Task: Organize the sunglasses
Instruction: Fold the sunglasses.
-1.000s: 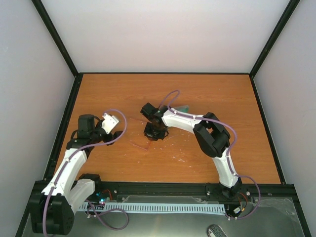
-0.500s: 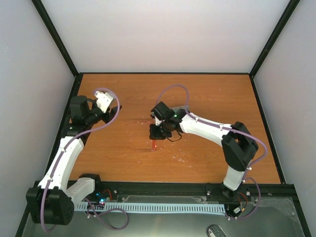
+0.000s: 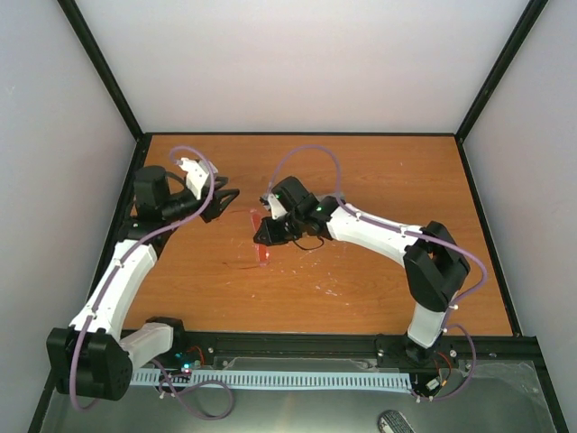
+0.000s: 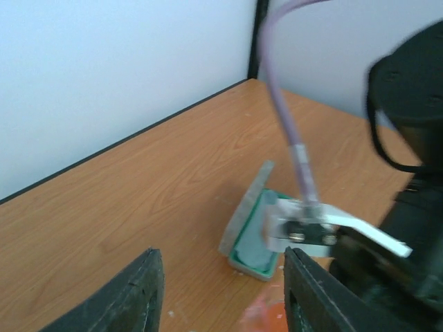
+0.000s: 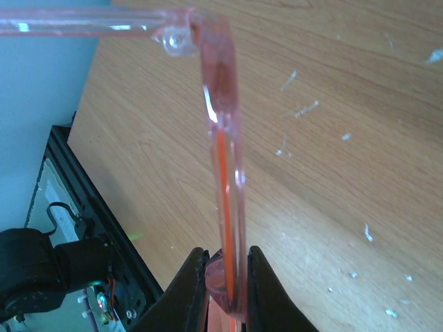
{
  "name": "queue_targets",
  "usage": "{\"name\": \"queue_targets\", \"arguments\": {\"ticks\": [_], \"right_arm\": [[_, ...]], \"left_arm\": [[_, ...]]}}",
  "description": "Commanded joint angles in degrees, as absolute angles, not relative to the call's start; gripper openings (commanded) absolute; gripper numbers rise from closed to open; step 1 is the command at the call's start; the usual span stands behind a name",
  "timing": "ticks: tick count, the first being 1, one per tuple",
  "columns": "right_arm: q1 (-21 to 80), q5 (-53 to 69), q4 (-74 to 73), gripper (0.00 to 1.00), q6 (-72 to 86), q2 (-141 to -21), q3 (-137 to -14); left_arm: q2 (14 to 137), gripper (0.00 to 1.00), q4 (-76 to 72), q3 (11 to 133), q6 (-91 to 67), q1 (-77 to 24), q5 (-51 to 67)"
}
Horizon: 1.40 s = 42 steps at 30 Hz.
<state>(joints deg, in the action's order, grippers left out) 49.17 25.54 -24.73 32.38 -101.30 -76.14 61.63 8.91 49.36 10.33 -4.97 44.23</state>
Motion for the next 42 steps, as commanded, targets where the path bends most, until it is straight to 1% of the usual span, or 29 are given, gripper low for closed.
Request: {"name": "queue_targets", "arguments": {"ticks": [1,7,14,16,19,21,24,27,30,33,35,38,42], "right_arm": [[49.44,26.92,-20.41,0.03,31.75,-102.93,-80.36],[49.36,27.74,-17.72,0.03,31.59,-102.72,-83.66],[49.39,33.92,-10.74,0.03,33.53,-101.04,-82.57],[49.33,32.12,-12.3,0.03,33.83,-100.33,-81.45],[48.48,26.79,-15.68,0.03,35.33,-98.59,-77.27],[47.69,23.62,-16.89,0.03,36.74,-96.8,-73.71],[46.18,19.3,-18.5,0.03,38.13,-93.95,-70.16],[43.68,17.18,-19.1,0.03,39.09,-91.86,-68.72],[41.04,17.9,-19.32,0.03,39.03,-91.59,-69.46],[38.82,19.97,-20.69,0.03,37.37,-93.17,-73.02],[37.54,22.79,-21.49,0.03,36.17,-94.86,-76.89],[36.77,26.29,-24.11,0.03,33.59,-98.0,-83.05],[36.83,31.44,-27.06,0.03,31.93,-100.85,-88.2]], "left_arm": [[58.72,0.46,7.82,46.82,6.94,-8.48,46.19],[55.56,0.44,6.68,40.96,5.47,-10.63,46.31],[55.98,0.44,7.55,39.11,7.75,-10.72,45.61],[56.11,0.45,7.23,39.49,8.42,-10.72,43.07],[56.86,0.47,7.39,43.0,9.55,-10.26,34.95],[57.23,0.48,7.34,45.37,10.65,-8.53,33.93],[57.13,0.47,7.91,48.87,10.0,-5.74,36.53],[55.96,0.45,10.26,51.29,8.12,-5.28,40.39],[52.73,0.41,11.44,51.13,5.07,-5.34,49.39],[48.29,0.32,12.67,48.84,4.57,-5.72,56.88],[45.85,0.3,16.08,47.29,7.92,-6.2,59.67],[43.7,0.29,21.96,45.82,14.39,-6.58,62.81],[43.1,0.29,24.54,44.41,16.22,-6.89,65.15]]}}
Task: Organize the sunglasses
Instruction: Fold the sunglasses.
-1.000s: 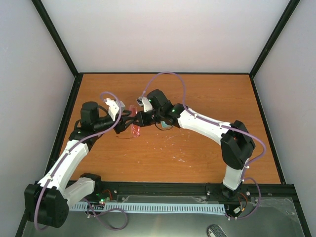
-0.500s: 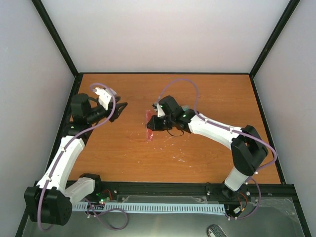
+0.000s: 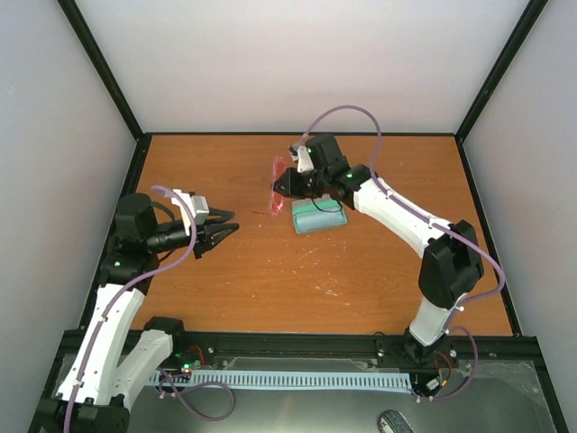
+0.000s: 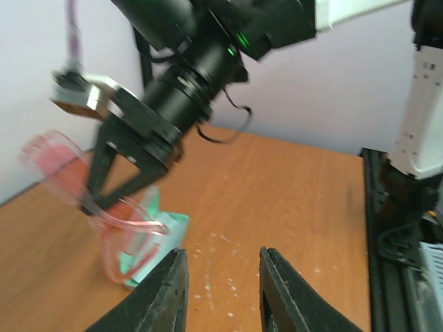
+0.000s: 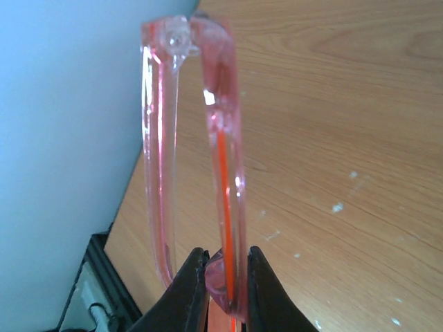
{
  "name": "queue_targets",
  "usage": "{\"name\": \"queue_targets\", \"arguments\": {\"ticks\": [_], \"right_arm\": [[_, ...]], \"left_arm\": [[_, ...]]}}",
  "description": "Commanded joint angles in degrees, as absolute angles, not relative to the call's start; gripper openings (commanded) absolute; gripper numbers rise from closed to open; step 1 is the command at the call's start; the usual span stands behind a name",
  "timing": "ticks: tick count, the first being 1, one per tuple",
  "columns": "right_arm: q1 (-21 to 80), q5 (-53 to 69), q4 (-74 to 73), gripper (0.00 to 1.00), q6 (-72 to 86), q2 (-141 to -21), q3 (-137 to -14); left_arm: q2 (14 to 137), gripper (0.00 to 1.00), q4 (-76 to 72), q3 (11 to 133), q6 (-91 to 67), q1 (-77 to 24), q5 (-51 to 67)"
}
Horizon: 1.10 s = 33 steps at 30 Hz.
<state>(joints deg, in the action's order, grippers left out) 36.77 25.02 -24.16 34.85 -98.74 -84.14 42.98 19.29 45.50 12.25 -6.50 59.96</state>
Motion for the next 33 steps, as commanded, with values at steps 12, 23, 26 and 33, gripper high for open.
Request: {"name": "queue_targets", "arguments": {"ticks": [12,23,26,33], "right_arm": [[40.74,39.33,-26.58,0.03,29.32,-97.95,-85.2],[42.02,42.83,-20.67,0.04,32.01,-91.18,-76.32],[42.06,42.84,-18.6,0.04,33.52,-89.92,-73.72],[42.02,41.68,-16.03,0.04,35.99,-88.09,-69.64]], "left_arm": [[49.18,0.3,10.68,41.4,7.95,-10.18,65.11],[58.99,0.31,2.91,42.53,8.26,-10.63,63.34],[61.47,0.31,3.41,42.33,9.61,-10.72,62.79],[66.81,0.32,1.98,43.01,9.6,-10.72,61.96]]}}
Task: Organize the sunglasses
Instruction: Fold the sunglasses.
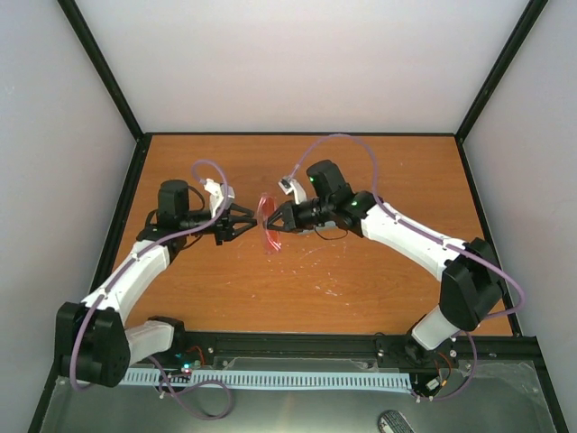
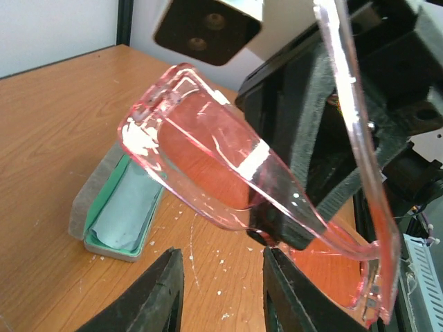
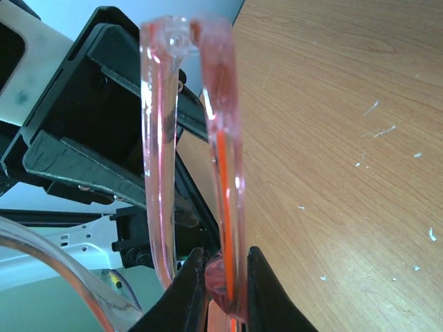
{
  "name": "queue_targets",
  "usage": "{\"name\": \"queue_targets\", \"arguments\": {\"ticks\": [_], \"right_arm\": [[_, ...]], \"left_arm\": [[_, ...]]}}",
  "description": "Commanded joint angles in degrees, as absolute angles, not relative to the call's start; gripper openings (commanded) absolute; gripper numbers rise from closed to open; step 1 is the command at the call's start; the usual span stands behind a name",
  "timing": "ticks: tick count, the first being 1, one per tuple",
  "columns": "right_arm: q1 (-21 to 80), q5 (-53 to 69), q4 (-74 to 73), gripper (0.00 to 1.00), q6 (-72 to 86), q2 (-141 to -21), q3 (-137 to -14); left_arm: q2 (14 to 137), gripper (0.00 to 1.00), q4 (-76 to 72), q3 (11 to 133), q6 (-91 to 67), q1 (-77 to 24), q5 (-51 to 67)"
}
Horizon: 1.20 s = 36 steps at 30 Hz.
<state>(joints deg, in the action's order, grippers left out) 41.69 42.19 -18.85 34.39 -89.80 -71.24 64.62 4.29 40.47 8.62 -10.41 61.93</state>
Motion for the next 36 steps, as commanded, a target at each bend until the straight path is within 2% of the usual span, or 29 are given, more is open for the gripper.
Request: {"name": "queue_targets", "arguments": {"ticks": [1,5,14,30,36], "right_arm": [[41.9,39.89,-17.07,0.03,36.08,-88.19,-69.36],[39.89,35.18,-19.97,0.03,37.57,-89.73,-67.98],[39.37,36.57,-20.91,0.03,35.9,-95.3,-73.07],[43.22,43.22,-18.47,0.03,35.22,-92.07,-72.3],[42.84,38.82,-20.27,0.03,36.43,-90.19,-70.29]], "left_arm": [[67.1,0.32,2.9,43.61,9.95,-10.68,61.8],[64.37,0.28,8.39,44.69,14.76,-10.72,61.68],[57.18,0.22,16.63,41.59,19.77,-11.22,72.13],[70.28,0.23,1.76,45.15,13.63,-14.24,70.81],[73.77,0.24,0.26,46.15,13.13,-15.91,69.07]]}}
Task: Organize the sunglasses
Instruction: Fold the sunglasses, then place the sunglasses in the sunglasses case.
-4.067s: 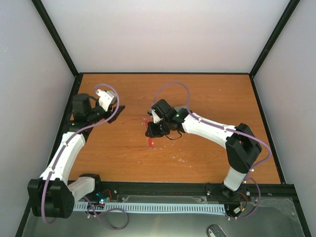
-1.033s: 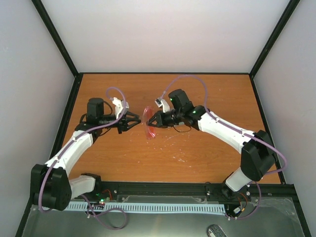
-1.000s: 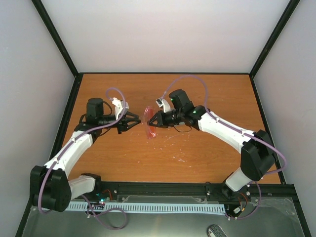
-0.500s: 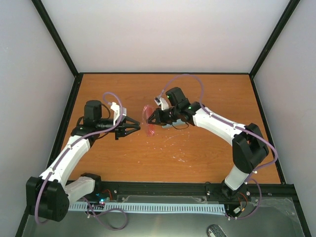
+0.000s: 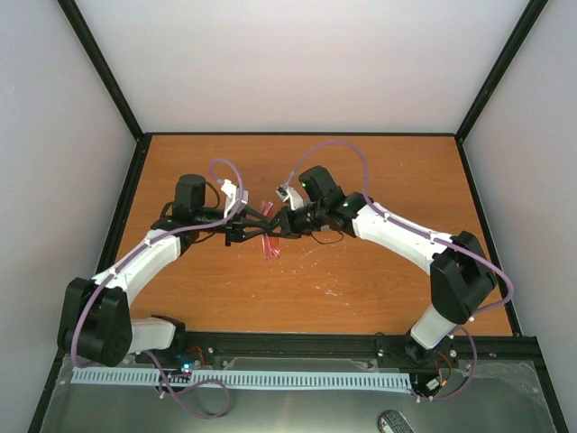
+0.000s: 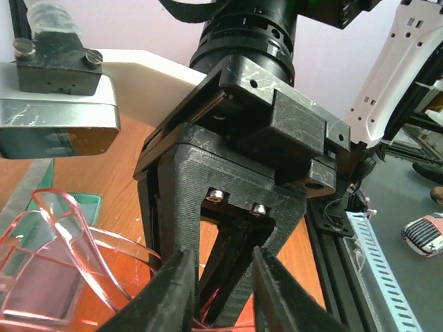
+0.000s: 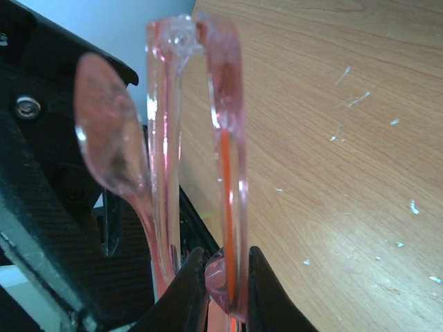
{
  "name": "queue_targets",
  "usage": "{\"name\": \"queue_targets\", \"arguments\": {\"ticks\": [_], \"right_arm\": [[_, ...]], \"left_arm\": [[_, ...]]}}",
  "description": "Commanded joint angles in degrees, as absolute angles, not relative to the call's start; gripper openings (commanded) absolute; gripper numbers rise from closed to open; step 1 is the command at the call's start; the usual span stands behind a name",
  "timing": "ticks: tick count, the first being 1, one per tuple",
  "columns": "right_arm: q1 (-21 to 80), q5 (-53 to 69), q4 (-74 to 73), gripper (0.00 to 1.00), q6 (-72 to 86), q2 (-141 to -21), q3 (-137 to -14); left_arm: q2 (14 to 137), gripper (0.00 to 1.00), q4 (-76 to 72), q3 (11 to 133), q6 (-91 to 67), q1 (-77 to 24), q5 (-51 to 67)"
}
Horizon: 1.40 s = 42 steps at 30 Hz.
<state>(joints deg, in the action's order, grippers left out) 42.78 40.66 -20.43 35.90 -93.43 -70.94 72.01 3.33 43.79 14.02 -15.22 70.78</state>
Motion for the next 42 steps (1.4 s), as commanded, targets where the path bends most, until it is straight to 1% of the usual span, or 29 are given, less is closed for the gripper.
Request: {"name": "queue_targets", "arguments": {"ticks": [1,2,4,6,7,9,10,11,12,14,15,17,22,26,34,42], "right_arm": [[42.5,37.39,-21.03,0.03,37.08,-89.83,-69.55],[42.01,35.82,-21.02,0.03,38.21,-89.24,-68.37],[40.46,32.48,-19.39,0.03,40.94,-87.31,-65.47],[38.64,28.93,-17.2,0.03,44.63,-84.58,-62.25],[37.73,27.53,-15.72,0.03,46.5,-82.98,-60.37],[35.61,24.09,-13.37,0.03,50.56,-79.93,-56.88],[34.75,22.35,-12.15,0.03,52.37,-78.41,-55.15],[33.83,20.38,-11.42,0.03,54.11,-77.01,-53.59],[33.1,18.31,-11.15,0.03,55.97,-75.65,-52.06],[31.62,14.07,-10.12,0.03,59.54,-73.39,-49.15],[31.04,11.9,-9.32,0.03,61.37,-72.45,-47.59],[29.73,9.62,-6.2,0.03,64.55,-71.72,-44.35],[28.68,6.27,-4.57,0.03,67.67,-76.63,-45.38],[28.65,4.68,0.59,0.03,71.17,-81.25,-45.78],[28.56,3.7,9.66,0.03,78.74,-89.76,-45.62],[28.56,5.3,13.54,0.03,83.55,-97.15,-47.72]], "left_arm": [[73.74,0.27,0.32,46.78,12.97,-15.91,68.22],[73.78,0.34,0.6,47.41,13.0,-15.91,67.38],[73.84,0.43,1.43,49.18,13.5,-15.91,65.81],[73.92,0.6,1.82,50.79,14.02,-15.75,64.01],[74.1,0.66,1.66,51.44,14.06,-15.58,63.31],[75.01,0.68,0.98,52.82,13.66,-15.03,62.13],[75.83,0.67,0.67,53.54,13.35,-14.77,61.5],[77.0,0.64,0.54,54.49,13.28,-14.43,61.21],[78.23,0.59,0.61,55.33,13.22,-14.0,61.02],[81.53,0.45,0.67,57.48,13.03,-13.09,60.74],[83.25,0.39,0.74,58.71,13.08,-12.7,60.69],[86.85,0.33,1.89,61.58,14.02,-12.12,60.27],[94.26,0.31,4.39,68.66,16.08,-10.97,59.78],[97.29,0.31,5.16,71.38,16.88,-10.18,60.11],[99.3,0.31,5.93,71.68,17.62,-8.15,61.03],[101.17,0.31,5.14,71.91,17.4,-6.54,61.73]]}}
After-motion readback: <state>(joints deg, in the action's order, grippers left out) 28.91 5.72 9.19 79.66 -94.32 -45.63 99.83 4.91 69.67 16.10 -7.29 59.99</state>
